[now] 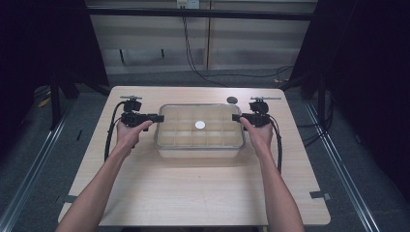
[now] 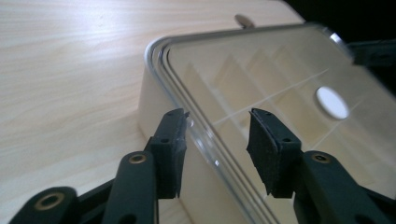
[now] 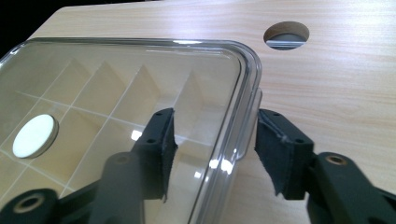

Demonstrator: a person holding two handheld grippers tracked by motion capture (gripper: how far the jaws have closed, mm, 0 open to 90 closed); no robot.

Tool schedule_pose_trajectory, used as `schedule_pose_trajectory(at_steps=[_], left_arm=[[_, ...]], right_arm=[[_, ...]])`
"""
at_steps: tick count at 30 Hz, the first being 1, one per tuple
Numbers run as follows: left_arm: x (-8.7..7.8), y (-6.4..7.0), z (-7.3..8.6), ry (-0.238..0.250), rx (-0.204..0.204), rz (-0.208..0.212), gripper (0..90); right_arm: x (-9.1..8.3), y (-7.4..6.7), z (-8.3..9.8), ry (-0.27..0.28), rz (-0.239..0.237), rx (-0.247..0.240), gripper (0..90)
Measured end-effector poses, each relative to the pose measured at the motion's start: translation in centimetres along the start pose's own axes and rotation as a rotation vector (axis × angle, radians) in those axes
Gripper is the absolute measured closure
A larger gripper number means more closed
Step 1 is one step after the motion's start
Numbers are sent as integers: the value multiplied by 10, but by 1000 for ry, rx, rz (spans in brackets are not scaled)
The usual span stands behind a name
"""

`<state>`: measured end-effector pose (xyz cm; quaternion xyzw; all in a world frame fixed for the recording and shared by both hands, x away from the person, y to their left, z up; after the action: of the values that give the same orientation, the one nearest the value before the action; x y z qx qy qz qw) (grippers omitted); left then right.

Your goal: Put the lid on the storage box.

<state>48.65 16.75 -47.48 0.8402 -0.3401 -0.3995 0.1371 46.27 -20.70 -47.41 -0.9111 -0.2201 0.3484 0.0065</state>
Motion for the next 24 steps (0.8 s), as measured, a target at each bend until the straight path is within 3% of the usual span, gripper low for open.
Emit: schedule_pose_trajectory(at_steps=[2,4,5,8,12,16,19,20,24], left_arm=[[0,0,1,-1,-5,3,579],[-2,-1,-1,24,6,-12,660],[-2,-1,-1,24,6,-12,694],[-1,-1,-4,14,-6,-30,685],[1,-1,-9,16,12,-60,707],[4,-1,-11,31,14,-74,709],[3,-2,-10,33,6,-60,692],[1,-3,-7,30,3,-45,661],[-6,-4,-1,40,5,-28,568]], right_arm=[[-2,2,1,9,7,-1,581],[-4,3,0,12,14,6,649],[-4,3,0,12,14,6,649],[-5,5,-1,14,26,8,676],[-3,6,-3,19,37,31,693],[-3,4,-4,8,57,15,699],[-3,2,-4,9,69,7,692],[-4,2,-2,23,38,21,607],[-9,2,0,64,16,39,564]])
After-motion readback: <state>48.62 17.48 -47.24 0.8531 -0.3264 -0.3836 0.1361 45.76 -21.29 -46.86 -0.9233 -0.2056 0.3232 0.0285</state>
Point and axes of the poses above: each handheld gripper's, and its own axes: x roughly forward along the jaws, z roughly out of its underside, y roughly to its right, the point moved 5 cm from there along x, roughly forward along the jaws, and after that the axes turned 10 degrees about -x, right-handed, at the moved point
